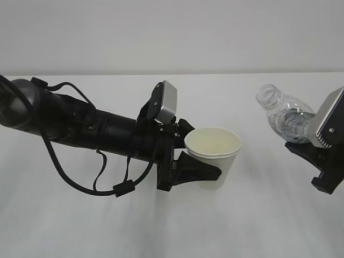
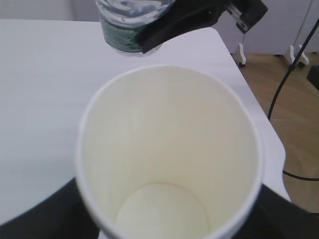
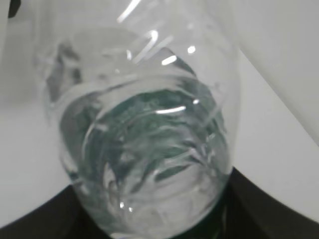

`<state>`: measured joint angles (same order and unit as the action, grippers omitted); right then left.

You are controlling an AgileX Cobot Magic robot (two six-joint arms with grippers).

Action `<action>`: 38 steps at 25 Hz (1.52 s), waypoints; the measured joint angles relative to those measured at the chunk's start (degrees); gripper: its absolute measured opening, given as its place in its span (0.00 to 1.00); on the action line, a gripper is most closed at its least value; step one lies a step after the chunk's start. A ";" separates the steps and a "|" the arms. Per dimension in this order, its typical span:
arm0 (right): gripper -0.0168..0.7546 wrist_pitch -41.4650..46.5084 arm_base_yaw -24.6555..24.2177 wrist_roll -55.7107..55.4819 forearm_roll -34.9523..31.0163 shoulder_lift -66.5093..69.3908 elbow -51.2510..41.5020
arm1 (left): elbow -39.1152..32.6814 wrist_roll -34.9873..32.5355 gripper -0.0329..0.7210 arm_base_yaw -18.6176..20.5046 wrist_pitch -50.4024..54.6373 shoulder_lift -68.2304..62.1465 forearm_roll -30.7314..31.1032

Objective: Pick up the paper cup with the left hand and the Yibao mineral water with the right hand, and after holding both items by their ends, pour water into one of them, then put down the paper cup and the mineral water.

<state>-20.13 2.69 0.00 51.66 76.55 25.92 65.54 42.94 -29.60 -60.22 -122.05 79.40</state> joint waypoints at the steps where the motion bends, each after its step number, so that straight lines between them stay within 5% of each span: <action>1: 0.58 0.10 -0.02 0.00 0.11 0.00 0.00 | -0.02 0.00 0.69 0.00 0.23 0.00 0.04; 38: 0.58 5.54 2.15 -0.39 7.58 0.00 1.24 | 1.58 0.00 0.69 -1.48 3.00 -0.03 1.55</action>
<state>-14.59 4.84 -0.39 59.24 76.55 27.16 67.12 42.94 -31.08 -57.22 -122.08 80.96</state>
